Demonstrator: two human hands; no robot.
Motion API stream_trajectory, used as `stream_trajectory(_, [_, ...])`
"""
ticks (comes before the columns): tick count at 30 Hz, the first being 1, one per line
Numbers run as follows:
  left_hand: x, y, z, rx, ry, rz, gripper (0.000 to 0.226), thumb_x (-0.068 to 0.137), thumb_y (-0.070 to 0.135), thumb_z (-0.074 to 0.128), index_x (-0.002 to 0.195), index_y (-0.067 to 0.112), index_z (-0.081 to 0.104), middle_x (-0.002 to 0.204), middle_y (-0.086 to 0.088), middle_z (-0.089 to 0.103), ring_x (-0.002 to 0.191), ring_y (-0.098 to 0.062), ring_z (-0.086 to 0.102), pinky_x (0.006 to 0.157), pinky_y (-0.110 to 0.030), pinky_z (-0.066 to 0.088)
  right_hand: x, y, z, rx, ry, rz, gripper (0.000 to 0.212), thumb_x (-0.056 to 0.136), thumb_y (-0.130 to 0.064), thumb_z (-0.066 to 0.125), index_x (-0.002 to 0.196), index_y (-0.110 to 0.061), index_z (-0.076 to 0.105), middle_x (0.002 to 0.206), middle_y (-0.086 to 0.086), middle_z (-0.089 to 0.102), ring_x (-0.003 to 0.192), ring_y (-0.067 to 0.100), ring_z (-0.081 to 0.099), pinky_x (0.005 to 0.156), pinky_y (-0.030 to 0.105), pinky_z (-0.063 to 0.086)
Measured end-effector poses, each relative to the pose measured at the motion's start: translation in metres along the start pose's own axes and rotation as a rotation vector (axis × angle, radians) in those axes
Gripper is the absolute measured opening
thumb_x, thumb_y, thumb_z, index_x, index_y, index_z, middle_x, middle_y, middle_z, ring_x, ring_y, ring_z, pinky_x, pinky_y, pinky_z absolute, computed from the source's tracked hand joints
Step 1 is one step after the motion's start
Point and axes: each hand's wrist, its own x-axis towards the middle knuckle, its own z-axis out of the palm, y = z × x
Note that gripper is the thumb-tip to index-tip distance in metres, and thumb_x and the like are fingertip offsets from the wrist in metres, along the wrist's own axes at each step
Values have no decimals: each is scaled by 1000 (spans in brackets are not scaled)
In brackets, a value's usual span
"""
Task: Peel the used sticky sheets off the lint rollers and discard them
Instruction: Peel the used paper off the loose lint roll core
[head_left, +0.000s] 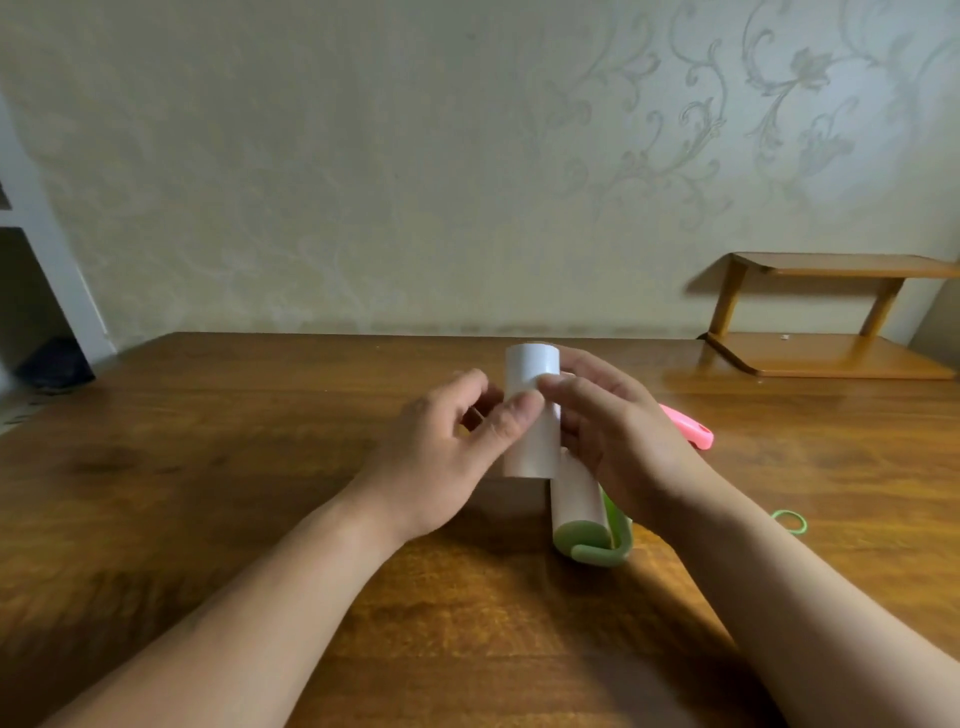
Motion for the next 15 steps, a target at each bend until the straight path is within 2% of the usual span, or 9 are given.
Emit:
stream_trajectory(2, [2, 1, -2, -20, 91, 2, 50, 98, 78, 53, 103, 29, 62, 86, 20, 63, 78, -2, 61, 66, -13, 48, -2, 0, 1, -60, 5, -19, 45, 100, -33, 65, 146, -33, 67, 130, 2, 78, 120, 28, 74, 96, 45, 60])
stream_trajectory(5, [7, 1, -8, -59, 161, 59, 27, 110, 46, 64, 133, 32, 66, 119, 16, 65, 108, -2, 65, 85, -13, 53, -4, 0, 6, -160, 12, -57, 53, 95, -41, 66, 147, -50, 63, 135, -18, 75, 122, 16, 72, 89, 33, 62])
stream_trajectory(6, [8, 1, -10, -58, 166, 90, 21, 112, 33, 65, 132, 32, 70, 120, 15, 64, 108, -4, 66, 85, -14, 53, -5, -1, 8, -192, 9, -65, 54, 94, -43, 67, 147, -52, 62, 136, -22, 73, 121, 11, 72, 87, 29, 60])
stream_trajectory(8, [8, 0, -12, -49, 161, 131, 18, 111, 18, 66, 118, 31, 76, 111, 17, 65, 100, -4, 67, 81, -14, 53, -6, -2, 11, -260, 12, -70, 57, 94, -47, 68, 149, -54, 59, 134, -27, 72, 119, 3, 71, 87, 23, 59])
stream_trajectory(11, [8, -2, -12, -62, 118, 118, 15, 110, 17, 67, 109, 29, 76, 99, 12, 74, 91, -11, 71, 74, -22, 60, -9, -4, 13, -333, 37, -84, 56, 92, -51, 71, 148, -49, 62, 125, -22, 76, 110, 4, 74, 79, 21, 57])
stream_trajectory(13, [9, -3, -12, -99, 111, 99, 12, 110, 17, 67, 108, 25, 77, 97, 3, 77, 89, -20, 73, 77, -33, 64, -10, -5, 13, -353, 62, -101, 53, 92, -49, 73, 144, -43, 66, 118, -17, 78, 106, 7, 75, 75, 19, 56])
stream_trajectory(15, [10, -3, -13, -146, 113, 91, 13, 110, 15, 67, 103, 20, 78, 94, -3, 77, 88, -24, 74, 76, -35, 65, -11, -5, 14, -370, 65, -119, 52, 92, -46, 74, 143, -40, 68, 118, -18, 78, 107, 4, 75, 76, 15, 56])
